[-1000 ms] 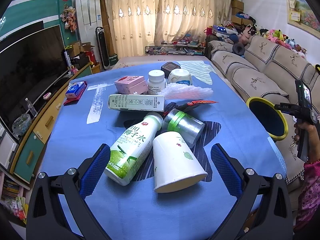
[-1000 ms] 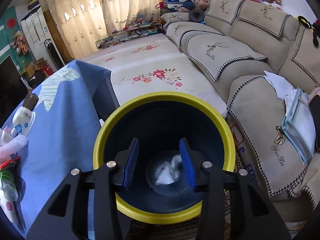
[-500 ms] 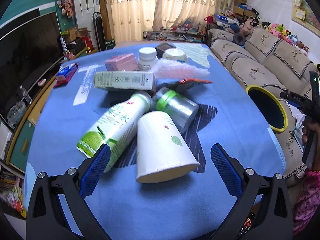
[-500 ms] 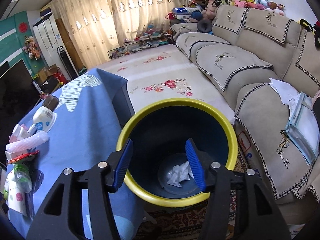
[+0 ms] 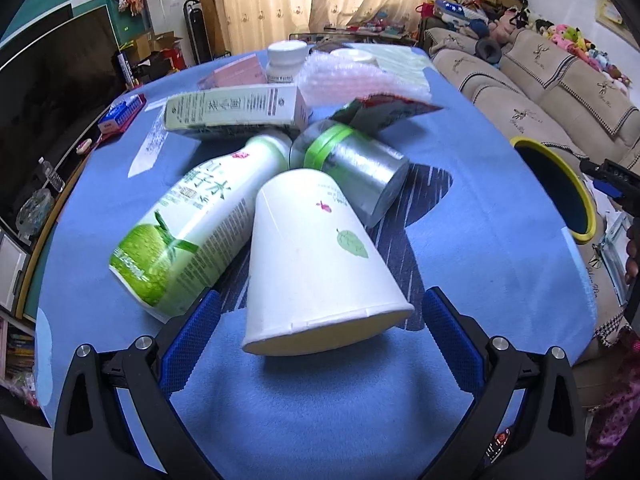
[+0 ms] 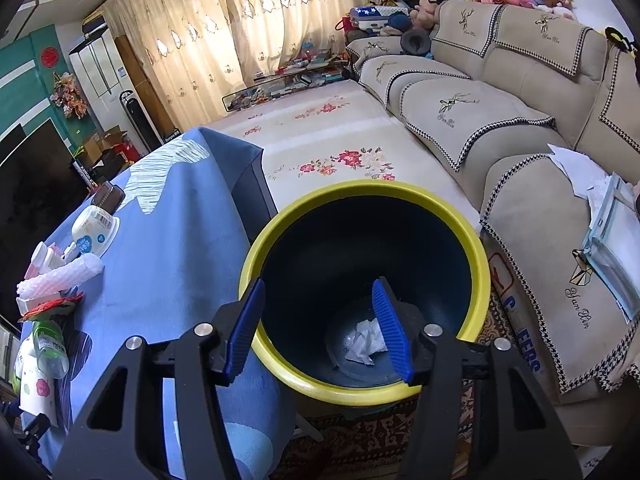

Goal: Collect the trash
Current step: 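Grasp the white paper cup with the left gripper, then carry the paper cup over the bin and open the left gripper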

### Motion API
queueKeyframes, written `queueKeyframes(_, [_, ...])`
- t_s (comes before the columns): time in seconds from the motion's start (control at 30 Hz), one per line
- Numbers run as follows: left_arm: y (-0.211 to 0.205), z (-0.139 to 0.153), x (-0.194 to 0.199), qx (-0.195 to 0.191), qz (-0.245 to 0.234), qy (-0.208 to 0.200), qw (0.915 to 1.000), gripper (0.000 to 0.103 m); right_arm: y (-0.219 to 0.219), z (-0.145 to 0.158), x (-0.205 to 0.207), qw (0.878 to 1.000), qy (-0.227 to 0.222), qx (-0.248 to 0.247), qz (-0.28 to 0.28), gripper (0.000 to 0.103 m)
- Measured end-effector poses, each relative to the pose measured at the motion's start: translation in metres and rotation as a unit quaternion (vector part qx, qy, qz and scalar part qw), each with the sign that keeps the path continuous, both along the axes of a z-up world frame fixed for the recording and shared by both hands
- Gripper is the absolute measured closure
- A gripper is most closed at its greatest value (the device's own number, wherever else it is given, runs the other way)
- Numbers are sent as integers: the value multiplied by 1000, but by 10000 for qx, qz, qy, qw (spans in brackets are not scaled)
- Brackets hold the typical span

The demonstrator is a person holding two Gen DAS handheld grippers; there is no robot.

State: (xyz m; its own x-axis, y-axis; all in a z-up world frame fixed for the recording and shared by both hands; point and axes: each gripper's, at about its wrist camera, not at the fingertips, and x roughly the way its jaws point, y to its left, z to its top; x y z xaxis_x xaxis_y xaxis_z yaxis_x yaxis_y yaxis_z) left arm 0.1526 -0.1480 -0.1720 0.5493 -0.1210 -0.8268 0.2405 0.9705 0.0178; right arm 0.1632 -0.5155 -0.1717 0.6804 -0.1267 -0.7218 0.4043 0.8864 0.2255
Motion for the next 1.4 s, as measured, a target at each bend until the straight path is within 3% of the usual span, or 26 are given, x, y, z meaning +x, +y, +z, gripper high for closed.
queueKeyframes(0.37, [0, -6, 3, -116, -7, 33, 9999, 28, -2, -3, -3, 10000, -26, 61, -6, 49])
queueKeyframes(0.67, [8, 16, -18, -39, -296, -155, 9994, 32, -1, 0, -11, 9999, -91, 86, 16, 49])
queueKeyframes(0.9, [12, 53, -36, -191, -528, -486, 9972, 32, -2, 2, -16, 9998, -156, 116, 2, 49])
queueKeyframes(1.17, [-58, 78, -17, -594, -1415, -638, 9861, 31, -10, 15, -34, 9994, -298, -57, -148, 49])
queueKeyframes(1.4, [-161, 82, 13, -698, -2397, -540, 9668, 31, -42, 21, -60, 9976, -407, -112, -554, 49])
